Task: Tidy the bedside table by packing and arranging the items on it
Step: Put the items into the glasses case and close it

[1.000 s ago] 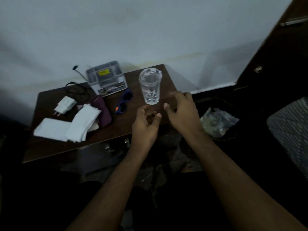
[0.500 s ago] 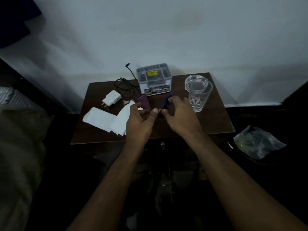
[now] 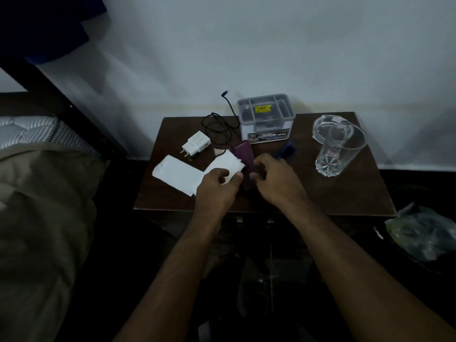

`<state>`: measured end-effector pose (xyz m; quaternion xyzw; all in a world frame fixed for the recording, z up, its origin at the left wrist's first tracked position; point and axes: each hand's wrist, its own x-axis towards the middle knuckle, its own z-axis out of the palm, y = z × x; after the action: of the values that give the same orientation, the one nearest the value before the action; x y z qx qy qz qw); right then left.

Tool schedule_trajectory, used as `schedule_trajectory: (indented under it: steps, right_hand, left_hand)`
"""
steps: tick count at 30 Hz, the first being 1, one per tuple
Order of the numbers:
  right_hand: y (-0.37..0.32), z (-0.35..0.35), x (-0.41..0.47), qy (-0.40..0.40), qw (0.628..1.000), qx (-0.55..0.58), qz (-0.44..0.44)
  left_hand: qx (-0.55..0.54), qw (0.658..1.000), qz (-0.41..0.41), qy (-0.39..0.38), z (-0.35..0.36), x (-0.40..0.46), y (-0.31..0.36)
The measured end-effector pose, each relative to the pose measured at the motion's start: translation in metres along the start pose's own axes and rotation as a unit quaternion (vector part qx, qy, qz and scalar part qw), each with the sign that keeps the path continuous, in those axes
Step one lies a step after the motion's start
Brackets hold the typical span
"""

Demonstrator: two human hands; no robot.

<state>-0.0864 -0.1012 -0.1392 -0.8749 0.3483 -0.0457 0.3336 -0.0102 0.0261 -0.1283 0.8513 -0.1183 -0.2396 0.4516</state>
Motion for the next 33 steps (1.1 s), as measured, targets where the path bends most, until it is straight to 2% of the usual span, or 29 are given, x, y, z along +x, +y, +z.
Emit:
schedule_trajectory:
  steps: [4,7,13,18,22,27,33]
  right_hand:
    - [-0.006,0.013,0.003,-0.072,0.997,-0.01,-0.018]
    - [-0.011,0.016,0.005,-0.076,0.997,-0.014,-0.029]
    - [-0.013,0.006,-0.002,0.032,0.993,-0.07,-0.087]
    - [-0.014,-0.003,-0.006,0.122,0.958,-0.206,-0.158]
    - [-0.011,-0.007,-0.008,0.155,0.935,-0.268,-0.175]
    - [-0.005,-0.019,-0.009,0.221,0.923,-0.279,-0.145]
    - [-0.004,-0.03,-0.014,0.286,0.917,-0.216,-0.176]
  left_hand:
    - [0.02,1.0,-0.016,-0.002,-0.004,0.004,-0.003]
    - [0.021,1.0,-0.021,0.0,-0.005,0.006,-0.002]
    - [0.029,0.999,-0.015,-0.014,-0.006,0.004,-0.001]
    - [0.046,0.996,-0.034,-0.065,-0.005,-0.001,0.003]
    - [0.063,0.991,-0.059,-0.097,0.001,-0.006,0.006]
    - [0.072,0.991,-0.064,-0.097,0.003,-0.008,0.009]
    - [0.061,0.989,-0.082,-0.103,0.005,-0.008,0.013]
